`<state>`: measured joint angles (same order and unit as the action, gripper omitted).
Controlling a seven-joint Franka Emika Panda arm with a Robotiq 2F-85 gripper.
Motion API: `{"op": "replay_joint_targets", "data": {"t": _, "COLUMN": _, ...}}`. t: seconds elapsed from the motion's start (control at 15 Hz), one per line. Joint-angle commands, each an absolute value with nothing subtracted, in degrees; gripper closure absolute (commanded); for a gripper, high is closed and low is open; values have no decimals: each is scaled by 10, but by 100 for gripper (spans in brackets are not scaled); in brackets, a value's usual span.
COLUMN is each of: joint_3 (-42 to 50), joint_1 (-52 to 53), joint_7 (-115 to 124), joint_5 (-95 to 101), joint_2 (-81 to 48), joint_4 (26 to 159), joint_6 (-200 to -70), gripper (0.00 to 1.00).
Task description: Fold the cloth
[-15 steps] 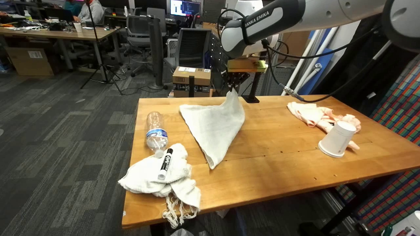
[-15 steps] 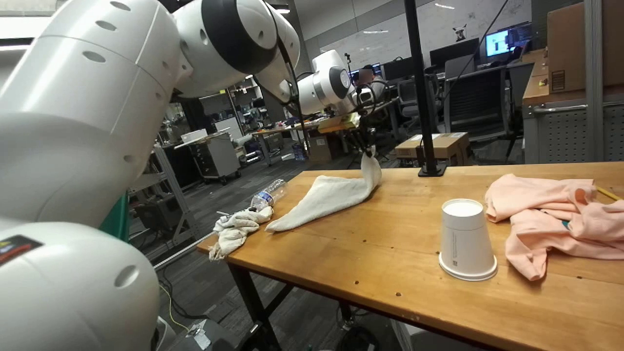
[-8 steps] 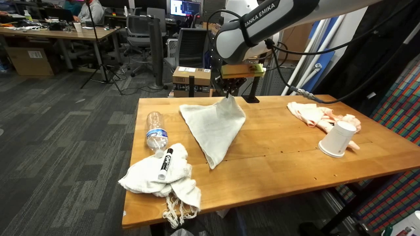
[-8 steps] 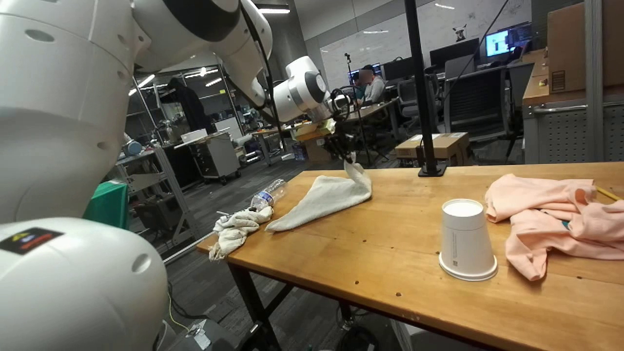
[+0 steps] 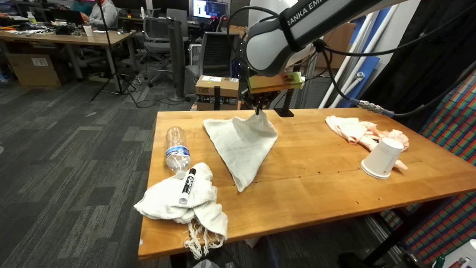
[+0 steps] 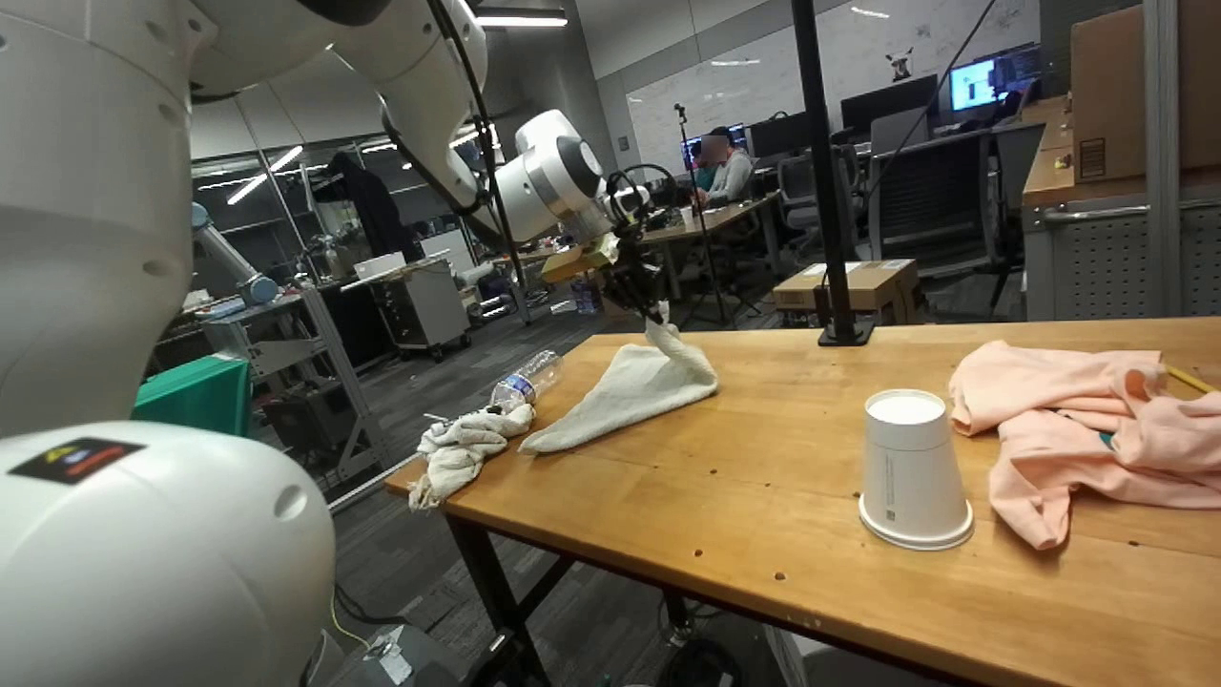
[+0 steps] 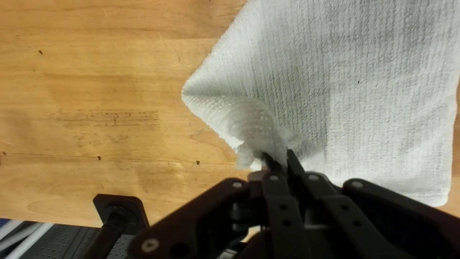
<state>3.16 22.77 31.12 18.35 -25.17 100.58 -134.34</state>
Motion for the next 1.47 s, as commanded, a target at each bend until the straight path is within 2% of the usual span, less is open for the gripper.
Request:
{"op": "replay_joint_targets", "data": {"t": 0.0, "joint_3": 23, "joint_1": 233, "joint_7": 346, "joint_5": 221, "joint_2": -203, "joint_4": 1052, "joint_6": -1353, "gripper": 95}}
{"op": "replay_joint_targets", "data": {"t": 1.4, "joint_3": -67, "joint_1": 241, "joint_7": 514, "joint_5": 301, "joint_2": -118, "joint_4": 1192, "joint_6": -1352, "gripper": 95}}
